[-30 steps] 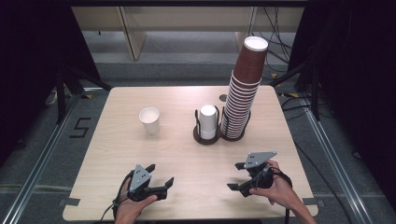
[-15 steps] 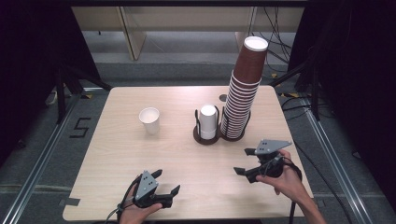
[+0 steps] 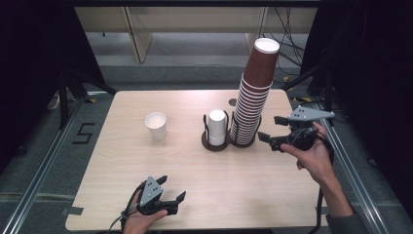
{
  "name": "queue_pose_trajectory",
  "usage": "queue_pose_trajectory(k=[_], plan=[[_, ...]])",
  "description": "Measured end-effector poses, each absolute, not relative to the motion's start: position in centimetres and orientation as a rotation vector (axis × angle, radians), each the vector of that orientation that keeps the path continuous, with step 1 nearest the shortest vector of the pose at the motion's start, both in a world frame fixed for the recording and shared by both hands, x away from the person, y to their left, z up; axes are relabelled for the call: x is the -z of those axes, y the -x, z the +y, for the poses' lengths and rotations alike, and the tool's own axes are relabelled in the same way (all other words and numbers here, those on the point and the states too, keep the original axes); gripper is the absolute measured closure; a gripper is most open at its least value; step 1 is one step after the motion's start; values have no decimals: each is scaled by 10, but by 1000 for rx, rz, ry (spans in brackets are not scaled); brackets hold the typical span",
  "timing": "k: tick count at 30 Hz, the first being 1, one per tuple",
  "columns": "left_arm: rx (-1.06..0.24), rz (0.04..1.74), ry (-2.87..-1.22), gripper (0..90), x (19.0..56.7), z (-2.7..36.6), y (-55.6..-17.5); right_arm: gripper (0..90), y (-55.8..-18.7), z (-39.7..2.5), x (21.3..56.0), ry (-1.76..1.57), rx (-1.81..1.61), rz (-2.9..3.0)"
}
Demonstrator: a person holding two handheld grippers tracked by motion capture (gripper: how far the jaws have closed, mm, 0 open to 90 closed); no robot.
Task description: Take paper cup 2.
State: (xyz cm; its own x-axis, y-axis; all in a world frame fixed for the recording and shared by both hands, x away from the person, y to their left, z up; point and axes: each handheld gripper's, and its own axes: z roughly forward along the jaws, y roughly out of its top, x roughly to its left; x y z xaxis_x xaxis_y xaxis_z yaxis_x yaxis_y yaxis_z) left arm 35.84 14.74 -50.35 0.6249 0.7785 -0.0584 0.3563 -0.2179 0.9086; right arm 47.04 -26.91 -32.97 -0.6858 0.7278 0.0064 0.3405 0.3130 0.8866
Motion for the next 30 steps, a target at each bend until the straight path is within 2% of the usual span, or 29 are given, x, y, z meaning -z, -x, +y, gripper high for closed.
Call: queue_pose_trajectory(k=[5, 11, 30], plan=[[-511, 918, -1826, 146, 504, 150, -360, 159, -491, -270, 297, -952, -1339, 2129], [-502, 920, -1833, 146, 506, 149, -360, 157, -507, -271, 274, -991, -1369, 2061], [-482, 900, -1838, 145, 506, 148, -361, 156, -554, -246, 224, -1040, -1394, 1989]])
